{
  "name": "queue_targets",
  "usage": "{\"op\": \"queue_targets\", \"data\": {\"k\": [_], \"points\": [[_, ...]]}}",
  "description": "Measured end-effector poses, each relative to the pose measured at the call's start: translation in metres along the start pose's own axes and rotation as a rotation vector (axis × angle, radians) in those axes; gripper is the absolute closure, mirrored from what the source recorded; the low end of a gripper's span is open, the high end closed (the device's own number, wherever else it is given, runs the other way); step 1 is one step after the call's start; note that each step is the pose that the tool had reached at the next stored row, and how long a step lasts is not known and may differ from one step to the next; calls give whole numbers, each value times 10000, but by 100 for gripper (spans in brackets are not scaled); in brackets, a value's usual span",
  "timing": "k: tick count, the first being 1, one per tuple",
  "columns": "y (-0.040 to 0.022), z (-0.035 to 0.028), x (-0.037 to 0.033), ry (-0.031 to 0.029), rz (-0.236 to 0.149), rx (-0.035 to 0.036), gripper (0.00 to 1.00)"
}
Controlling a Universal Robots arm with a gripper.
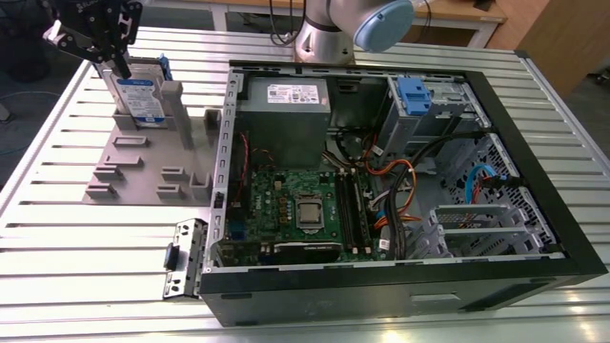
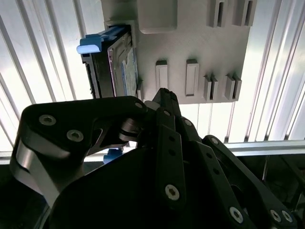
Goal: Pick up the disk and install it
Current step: 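Pick up the disk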
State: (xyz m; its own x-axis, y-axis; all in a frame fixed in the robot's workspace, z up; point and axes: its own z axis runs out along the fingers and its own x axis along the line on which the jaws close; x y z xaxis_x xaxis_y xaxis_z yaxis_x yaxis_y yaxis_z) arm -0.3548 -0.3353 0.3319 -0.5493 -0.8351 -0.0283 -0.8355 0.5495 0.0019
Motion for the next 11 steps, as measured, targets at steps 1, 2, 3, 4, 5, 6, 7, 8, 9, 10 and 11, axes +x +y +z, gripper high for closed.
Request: {"op": "queue_targets", "data": {"k": [1,2,3,4,5,6,7,8,9,10,11], "points": [[0,0,0,1,-33,0,90],[0,0,0,2,-68,-1,90],[0,0,0,4,-100,-2,90],[0,0,0,5,-138,-2,90],[0,0,0,5,-171,-2,90],[0,0,0,6,-205,-3,90],[0,0,0,7,-238,-4,90],[0,0,0,7,-272,-4,90],[0,0,0,8,-306,-5,90],[0,0,0,9,-339,-5,90],[0,-1,0,10,-372,-6,90]]}}
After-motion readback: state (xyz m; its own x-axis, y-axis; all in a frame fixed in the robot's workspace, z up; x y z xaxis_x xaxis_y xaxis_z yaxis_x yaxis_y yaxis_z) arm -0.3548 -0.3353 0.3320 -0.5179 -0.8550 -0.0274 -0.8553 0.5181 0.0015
